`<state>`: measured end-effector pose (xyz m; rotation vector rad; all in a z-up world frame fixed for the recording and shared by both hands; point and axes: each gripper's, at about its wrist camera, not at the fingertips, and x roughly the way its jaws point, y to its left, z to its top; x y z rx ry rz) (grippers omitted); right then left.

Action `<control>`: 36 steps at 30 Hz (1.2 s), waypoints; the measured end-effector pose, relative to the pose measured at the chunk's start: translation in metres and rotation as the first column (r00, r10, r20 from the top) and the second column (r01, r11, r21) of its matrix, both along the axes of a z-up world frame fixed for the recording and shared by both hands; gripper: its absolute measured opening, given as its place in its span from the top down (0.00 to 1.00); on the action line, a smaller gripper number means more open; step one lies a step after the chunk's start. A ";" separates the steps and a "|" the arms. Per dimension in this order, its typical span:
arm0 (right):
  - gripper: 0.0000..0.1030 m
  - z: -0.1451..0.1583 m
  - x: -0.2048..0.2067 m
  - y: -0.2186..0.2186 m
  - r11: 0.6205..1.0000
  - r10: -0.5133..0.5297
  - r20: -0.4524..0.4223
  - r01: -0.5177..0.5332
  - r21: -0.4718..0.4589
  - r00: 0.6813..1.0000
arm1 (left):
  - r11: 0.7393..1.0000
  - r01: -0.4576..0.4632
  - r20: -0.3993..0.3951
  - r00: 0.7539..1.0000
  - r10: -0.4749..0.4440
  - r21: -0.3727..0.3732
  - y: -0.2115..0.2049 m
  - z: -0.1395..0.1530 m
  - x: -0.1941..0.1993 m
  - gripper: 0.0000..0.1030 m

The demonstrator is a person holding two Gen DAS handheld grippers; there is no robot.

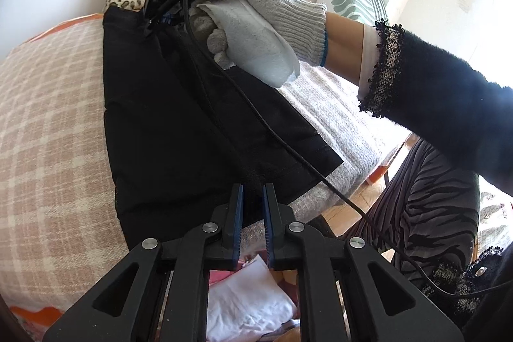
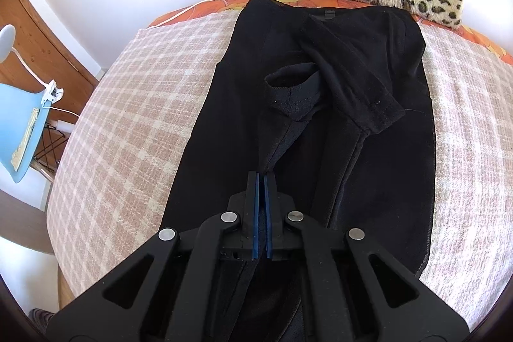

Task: Fold small clothes
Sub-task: 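Close the left tool on the strip's hem end while the right tool grips the strip, then lift the strip's hem end with both tools and fold it toward the collar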

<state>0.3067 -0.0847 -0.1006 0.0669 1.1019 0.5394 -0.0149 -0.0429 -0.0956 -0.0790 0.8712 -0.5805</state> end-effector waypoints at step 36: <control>0.95 -0.021 -0.224 -0.159 0.984 0.066 -0.201 -0.030 0.176 0.977 | 0.976 -0.171 -0.190 0.971 0.144 -0.137 0.074 -0.016 0.025 0.96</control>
